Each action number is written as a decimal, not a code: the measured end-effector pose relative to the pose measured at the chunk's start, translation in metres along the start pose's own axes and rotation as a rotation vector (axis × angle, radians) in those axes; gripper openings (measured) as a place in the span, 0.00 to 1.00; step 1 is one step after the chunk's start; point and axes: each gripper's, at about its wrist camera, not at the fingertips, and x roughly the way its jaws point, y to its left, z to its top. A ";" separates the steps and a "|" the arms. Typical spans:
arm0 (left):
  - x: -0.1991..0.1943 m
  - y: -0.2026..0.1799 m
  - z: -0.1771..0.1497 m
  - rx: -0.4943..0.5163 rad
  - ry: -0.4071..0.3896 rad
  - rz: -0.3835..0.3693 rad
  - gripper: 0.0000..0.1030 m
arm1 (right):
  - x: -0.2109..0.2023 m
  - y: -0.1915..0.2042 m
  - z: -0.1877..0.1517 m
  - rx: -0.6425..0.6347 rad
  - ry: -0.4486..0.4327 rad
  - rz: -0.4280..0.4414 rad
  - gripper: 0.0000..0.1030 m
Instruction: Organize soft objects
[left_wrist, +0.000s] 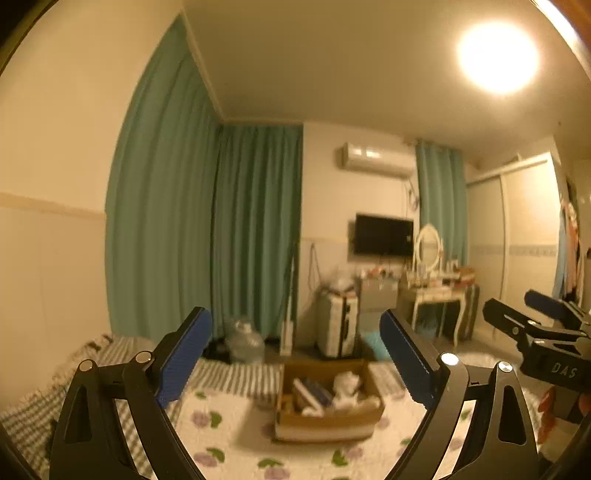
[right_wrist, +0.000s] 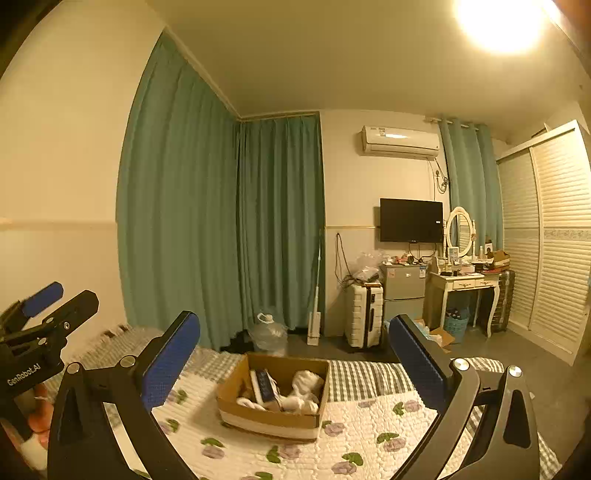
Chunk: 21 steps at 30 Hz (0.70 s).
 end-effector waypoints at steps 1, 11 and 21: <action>0.008 0.002 -0.012 -0.004 0.020 0.004 0.91 | 0.007 0.001 -0.010 -0.001 0.007 -0.004 1.00; 0.062 0.009 -0.113 -0.030 0.219 0.031 0.91 | 0.095 -0.008 -0.116 0.020 0.218 -0.012 1.00; 0.063 0.005 -0.124 0.010 0.239 0.046 0.91 | 0.110 -0.005 -0.143 0.007 0.272 -0.016 1.00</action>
